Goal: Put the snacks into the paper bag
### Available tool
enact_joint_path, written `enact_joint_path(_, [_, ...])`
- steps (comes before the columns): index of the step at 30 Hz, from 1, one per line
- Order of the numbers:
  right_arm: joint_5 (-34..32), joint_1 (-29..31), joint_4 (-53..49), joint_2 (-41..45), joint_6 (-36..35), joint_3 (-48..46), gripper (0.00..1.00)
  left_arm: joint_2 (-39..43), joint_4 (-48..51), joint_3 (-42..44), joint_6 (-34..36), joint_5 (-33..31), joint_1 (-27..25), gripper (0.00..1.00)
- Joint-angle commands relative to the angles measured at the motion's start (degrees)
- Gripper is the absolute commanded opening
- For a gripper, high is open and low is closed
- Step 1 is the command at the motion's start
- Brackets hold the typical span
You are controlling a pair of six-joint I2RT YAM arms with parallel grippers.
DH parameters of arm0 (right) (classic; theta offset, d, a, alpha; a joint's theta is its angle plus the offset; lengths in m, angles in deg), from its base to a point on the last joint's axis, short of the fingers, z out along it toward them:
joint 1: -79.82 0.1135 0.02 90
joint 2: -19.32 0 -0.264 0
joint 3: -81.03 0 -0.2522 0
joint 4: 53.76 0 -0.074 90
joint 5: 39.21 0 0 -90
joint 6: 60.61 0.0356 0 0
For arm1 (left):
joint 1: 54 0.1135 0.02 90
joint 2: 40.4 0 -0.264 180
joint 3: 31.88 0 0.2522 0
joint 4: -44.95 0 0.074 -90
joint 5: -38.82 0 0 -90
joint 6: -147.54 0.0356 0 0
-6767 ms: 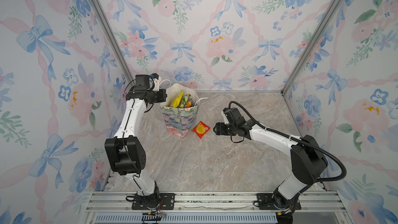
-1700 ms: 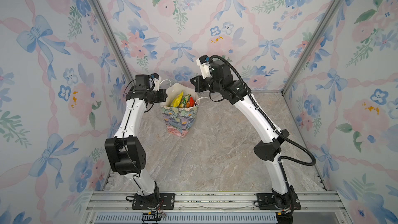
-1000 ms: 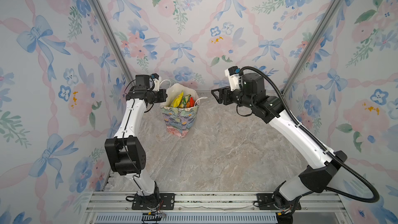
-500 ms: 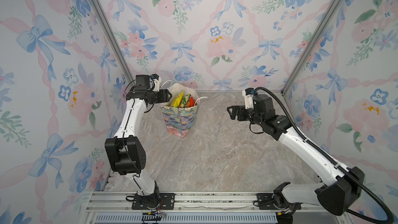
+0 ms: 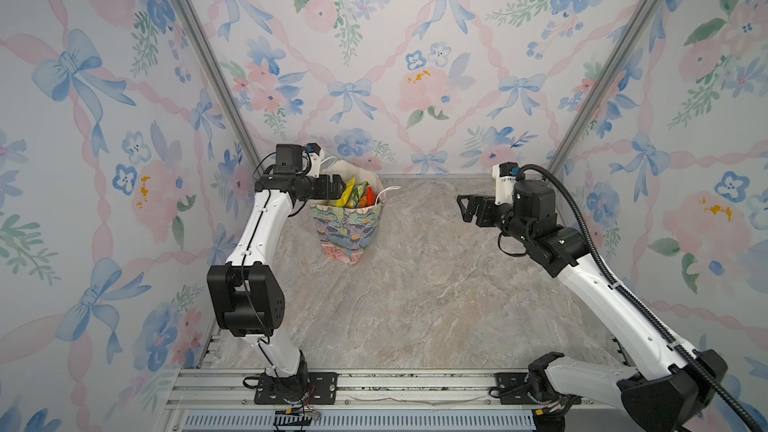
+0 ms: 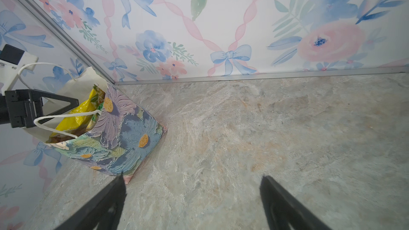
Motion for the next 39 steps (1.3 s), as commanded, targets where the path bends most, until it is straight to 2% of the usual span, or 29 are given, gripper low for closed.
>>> enact_joint_path(1, [-0.2,-1.5,0.7,2.2,-1.2,-1.4,0.97,2.9,0.8,0.7,1.2,-2.2,0.1,0.98])
enact_joint_path(12, [1.1,-3.5,1.1,4.3,-1.6,-3.0,0.97,12.0,-1.4,6.6,1.8,-3.4,-0.1,0.98])
enact_joint_path(18, [1.1,-3.8,1.5,5.4,-2.4,-4.1,0.97,20.9,-8.3,13.8,1.6,-5.5,-0.1,0.98])
enact_joint_path(25, [-2.5,-6.6,3.3,6.5,-4.7,-9.7,0.96,39.8,-30.2,34.9,-4.9,-9.7,-0.3,0.98])
enact_joint_path(28, [-7.0,-8.0,6.7,8.0,-5.3,-15.9,0.97,46.8,-38.7,45.1,-8.5,-13.9,-0.3,0.98])
enact_joint_path(32, [-14.6,-9.1,13.7,11.0,-8.1,-25.4,0.96,55.5,-53.2,61.8,-8.5,-19.6,-0.4,0.98])
enact_joint_path(36, [-21.5,-9.2,25.9,13.7,-11.8,-35.8,0.97,57.8,-62.7,70.3,-11.8,-22.1,-0.4,0.98])
enact_joint_path(39, [-26.7,-9.3,37.4,13.2,-16.4,-42.6,0.97,55.9,-64.9,74.1,-11.5,-23.6,-0.7,0.97])
